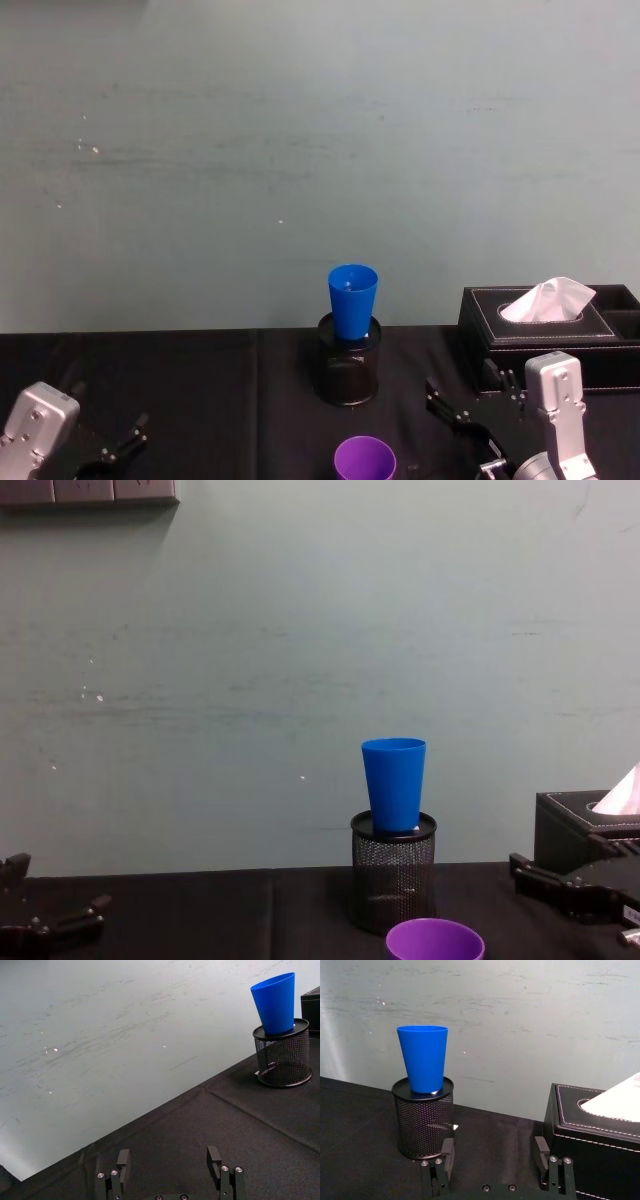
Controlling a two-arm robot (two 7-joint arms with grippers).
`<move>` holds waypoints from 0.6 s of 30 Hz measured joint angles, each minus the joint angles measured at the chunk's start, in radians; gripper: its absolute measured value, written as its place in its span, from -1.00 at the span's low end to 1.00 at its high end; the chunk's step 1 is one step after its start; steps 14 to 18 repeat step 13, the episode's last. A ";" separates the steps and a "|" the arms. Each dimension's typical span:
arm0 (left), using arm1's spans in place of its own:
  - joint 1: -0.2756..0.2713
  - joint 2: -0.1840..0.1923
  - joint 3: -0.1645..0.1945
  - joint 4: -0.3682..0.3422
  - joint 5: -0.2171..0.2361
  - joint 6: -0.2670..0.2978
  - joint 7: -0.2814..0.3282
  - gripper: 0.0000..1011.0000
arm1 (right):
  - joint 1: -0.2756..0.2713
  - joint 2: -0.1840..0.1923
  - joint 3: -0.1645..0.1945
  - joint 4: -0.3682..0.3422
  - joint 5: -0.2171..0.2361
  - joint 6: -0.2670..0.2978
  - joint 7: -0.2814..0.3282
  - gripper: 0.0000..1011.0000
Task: Pick up one cup with a gripper and tap it against the other cup.
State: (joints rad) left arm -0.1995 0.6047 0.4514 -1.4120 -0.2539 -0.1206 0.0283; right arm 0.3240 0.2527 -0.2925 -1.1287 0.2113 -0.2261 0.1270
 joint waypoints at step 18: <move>0.000 0.000 0.000 0.000 0.000 0.000 0.000 0.98 | 0.000 0.000 0.000 0.000 0.000 -0.001 0.000 0.98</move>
